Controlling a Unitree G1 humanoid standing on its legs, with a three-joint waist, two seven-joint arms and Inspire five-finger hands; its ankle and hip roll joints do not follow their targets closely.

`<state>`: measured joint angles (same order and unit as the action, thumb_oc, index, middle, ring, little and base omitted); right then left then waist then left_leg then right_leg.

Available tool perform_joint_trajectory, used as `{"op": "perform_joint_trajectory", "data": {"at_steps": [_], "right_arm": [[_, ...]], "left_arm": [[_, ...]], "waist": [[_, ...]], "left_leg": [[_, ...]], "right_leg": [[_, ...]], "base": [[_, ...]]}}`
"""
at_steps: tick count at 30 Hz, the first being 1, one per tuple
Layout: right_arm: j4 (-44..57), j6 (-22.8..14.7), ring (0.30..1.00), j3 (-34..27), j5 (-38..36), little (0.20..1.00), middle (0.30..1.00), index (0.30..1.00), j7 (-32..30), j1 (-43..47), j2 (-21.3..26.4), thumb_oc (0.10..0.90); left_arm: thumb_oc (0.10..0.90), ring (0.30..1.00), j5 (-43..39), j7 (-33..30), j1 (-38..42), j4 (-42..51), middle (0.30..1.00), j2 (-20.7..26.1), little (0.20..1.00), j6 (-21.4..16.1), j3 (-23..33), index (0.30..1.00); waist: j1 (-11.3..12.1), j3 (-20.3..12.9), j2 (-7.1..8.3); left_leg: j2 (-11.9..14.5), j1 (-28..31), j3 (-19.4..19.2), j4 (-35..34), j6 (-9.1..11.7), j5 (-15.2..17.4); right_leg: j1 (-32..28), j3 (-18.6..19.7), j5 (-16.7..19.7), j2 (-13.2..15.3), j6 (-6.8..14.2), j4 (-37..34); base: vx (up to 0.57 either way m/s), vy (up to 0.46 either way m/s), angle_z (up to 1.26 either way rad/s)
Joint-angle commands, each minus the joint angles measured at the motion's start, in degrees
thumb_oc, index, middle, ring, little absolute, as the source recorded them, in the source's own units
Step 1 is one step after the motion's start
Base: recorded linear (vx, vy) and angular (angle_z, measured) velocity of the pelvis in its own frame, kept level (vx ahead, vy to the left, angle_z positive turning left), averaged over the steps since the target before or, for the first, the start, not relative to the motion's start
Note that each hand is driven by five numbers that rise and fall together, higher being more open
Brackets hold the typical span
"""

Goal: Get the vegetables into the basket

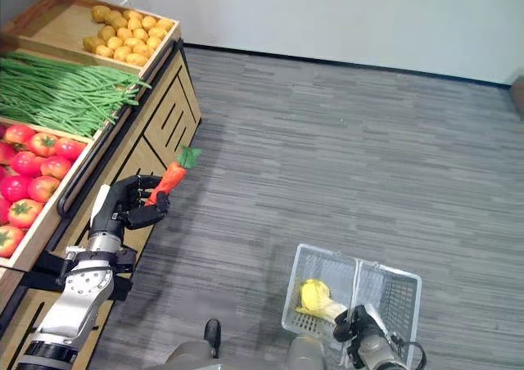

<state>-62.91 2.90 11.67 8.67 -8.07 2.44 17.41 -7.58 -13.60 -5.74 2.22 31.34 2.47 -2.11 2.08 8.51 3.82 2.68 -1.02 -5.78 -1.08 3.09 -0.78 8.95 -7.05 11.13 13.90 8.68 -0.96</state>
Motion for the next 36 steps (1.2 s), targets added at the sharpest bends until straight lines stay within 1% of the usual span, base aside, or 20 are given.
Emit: {"op": "perform_joint_trajectory", "data": {"at_steps": [1,4,9,10,15,20,24,26,27,28,29,30,31,34,35,36], "right_arm": [[1.0,-0.2,0.300,1.8,-0.1,0.300,0.300,0.300,-0.4,0.7,1.5,0.400],[4.5,-0.3,0.300,1.5,-0.6,0.300,0.300,0.300,-0.2,1.0,1.6,0.400],[8.8,-0.3,0.300,1.7,-0.9,0.300,0.300,0.300,0.0,1.9,2.5,0.400],[11.6,-0.1,0.300,2.0,-0.9,0.300,0.300,0.300,0.2,2.6,3.2,0.400],[16.9,0.2,0.300,1.8,-1.6,0.300,0.300,0.300,0.1,4.0,4.6,0.400],[23.5,1.0,0.300,2.4,-1.5,0.300,0.300,0.300,0.0,6.8,6.5,0.400],[27.5,1.6,0.300,3.5,-1.3,0.300,0.300,0.300,-0.2,9.7,6.7,0.400],[28.5,1.7,0.300,3.5,-1.3,0.300,0.300,0.300,-0.4,10.1,6.8,0.400],[29.3,1.8,0.300,3.9,-1.2,0.300,0.300,0.300,-0.3,10.6,6.5,0.400],[29.3,1.8,0.300,3.9,-1.2,0.300,0.300,0.300,-0.3,10.6,6.6,0.400],[32.3,2.2,0.300,4.8,-1.0,0.300,0.300,0.300,0.2,11.3,6.2,0.400],[32.4,2.3,0.300,4.8,-1.0,0.300,0.300,0.300,0.3,11.3,6.2,0.400],[33.5,2.2,0.300,5.7,-0.9,0.300,0.300,0.300,0.5,11.9,5.7,0.400],[35.1,2.4,0.300,6.6,-0.5,0.300,0.300,0.300,1.0,12.8,5.5,0.400],[36.2,2.7,0.300,8.0,0.5,0.300,0.300,0.300,1.5,13.7,5.4,0.400],[36.8,2.8,0.300,8.6,0.9,0.300,0.300,0.300,1.9,14.1,5.2,0.400]], "left_arm": [[0.400,0.300,3.7,-0.3,3.2,7.4,0.300,2.2,0.300,-4.7,2.1,0.300],[0.400,0.300,5.8,1.8,2.0,5.9,0.300,3.2,0.300,-4.0,0.2,0.300],[0.400,0.300,6.2,4.2,0.7,3.7,0.300,3.3,0.300,-3.3,-1.8,0.300],[0.400,0.300,7.5,5.2,0.4,2.3,0.300,3.5,0.300,-2.8,-2.8,0.300],[0.400,0.300,10.4,5.8,0.5,-0.4,0.300,3.9,0.300,-2.0,-4.5,0.300],[0.400,0.300,14.7,6.2,2.6,-5.4,0.300,3.6,0.300,-0.4,-7.7,0.300],[0.400,0.300,21.5,5.9,6.1,-9.2,0.300,3.1,0.300,1.2,-11.1,0.300],[0.400,0.300,22.1,5.6,6.8,-9.6,0.300,3.1,0.300,1.1,-11.5,0.300],[0.400,0.300,24.5,5.7,7.8,-10.7,0.300,3.1,0.300,1.7,-12.4,0.300],[0.400,0.300,24.5,5.7,7.9,-10.8,0.300,3.0,0.300,1.7,-12.5,0.300],[0.400,0.300,28.1,6.4,9.2,-11.2,0.300,3.7,0.300,2.3,-14.0,0.300],[0.400,0.300,28.2,6.4,9.2,-11.2,0.300,3.6,0.300,2.3,-14.0,0.300],[0.400,0.300,30.5,7.0,10.2,-11.8,0.300,3.8,0.300,2.7,-15.4,0.300],[0.400,0.300,31.7,7.0,11.6,-12.5,0.300,3.7,0.300,2.9,-16.4,0.300],[0.400,0.300,33.4,7.5,13.0,-12.6,0.300,3.9,0.300,3.0,-17.7,0.300],[0.400,0.300,33.8,7.7,13.5,-12.9,0.300,3.8,0.300,3.0,-18.3,0.300]], "waist": [[-0.2,0.2,-0.16],[-0.5,-0.1,0.10],[-0.9,-1.0,-0.02],[-1.0,-1.4,-0.11],[-1.0,-1.9,-0.18],[-1.0,-2.7,-0.49],[-1.0,-3.2,-0.98],[-0.9,-3.1,-1.16],[-0.9,-3.1,-1.31],[-0.9,-3.1,-1.32],[-1.2,-3.2,-1.81],[-1.1,-3.2,-1.84],[-1.4,-3.2,-2.10],[-1.5,-2.9,-2.58],[-1.9,-2.6,-3.18],[-2.0,-2.6,-3.41]], "left_leg": [[0.9,-3.8,2.6,0.1,0.3,-1.5],[0.5,-2.5,1.6,-0.1,-0.2,-0.8],[0.6,-1.5,1.4,-0.7,-0.2,-0.7],[0.8,-1.0,1.5,-0.9,0.0,-0.7],[1.3,-0.4,1.6,-1.9,0.4,-1.3],[1.9,0.1,1.7,-2.4,0.9,-1.6],[2.2,0.4,1.8,-2.9,1.2,-1.7],[2.2,0.5,1.8,-2.9,1.3,-1.7],[2.3,0.4,1.8,-3.0,1.3,-1.8],[2.3,0.4,1.8,-3.0,1.3,-1.8],[2.5,0.4,1.5,-3.1,1.5,-1.8],[2.5,0.4,1.5,-3.1,1.5,-1.8],[2.6,0.3,1.4,-3.1,1.6,-1.8],[2.8,0.1,1.0,-3.2,1.7,-2.0],[2.9,-0.2,0.8,-3.2,1.8,-2.1],[2.9,-0.3,0.6,-3.2,1.8,-2.2]], "right_leg": [[-4.0,-0.5,-5.2,3.7,4.7,3.3],[-3.9,0.1,-4.4,4.3,5.5,3.1],[-4.3,0.1,-4.4,4.3,5.6,2.4],[-4.6,0.0,-4.5,4.2,5.5,2.0],[-5.1,-0.5,-4.6,3.9,5.3,1.3],[-5.9,-1.1,-4.5,3.4,5.1,0.2],[-6.4,-1.3,-4.6,3.0,4.7,-0.5],[-6.5,-1.3,-4.5,2.9,4.7,-0.6],[-6.4,-1.2,-4.5,2.8,4.6,-0.7],[-6.4,-1.2,-4.5,2.8,4.6,-0.7],[-6.2,-1.0,-4.5,2.6,4.5,-1.0],[-6.2,-1.0,-4.5,2.6,4.5,-1.0],[-6.1,-0.8,-4.4,2.6,4.4,-1.1],[-5.6,-0.6,-4.2,2.5,4.3,-1.2],[-5.1,-0.3,-4.2,2.4,4.1,-1.3],[-4.9,-0.1,-4.1,2.3,4.1,-1.4]], "base": [[0.04,0.063,-0.24],[0.05,0.064,-0.23],[0.05,0.010,-0.09],[0.04,-0.021,-0.02],[0.01,-0.013,0.00],[0.01,-0.040,0.05],[0.01,-0.045,0.03],[0.00,0.000,0.00],[0.00,0.000,0.00],[0.00,-0.045,-0.01],[0.00,-0.032,-0.01],[-0.01,-0.040,-0.02],[0.00,0.000,0.00],[-0.02,-0.015,-0.02],[-0.03,-0.026,-0.04],[-0.04,-0.031,-0.08]]}}
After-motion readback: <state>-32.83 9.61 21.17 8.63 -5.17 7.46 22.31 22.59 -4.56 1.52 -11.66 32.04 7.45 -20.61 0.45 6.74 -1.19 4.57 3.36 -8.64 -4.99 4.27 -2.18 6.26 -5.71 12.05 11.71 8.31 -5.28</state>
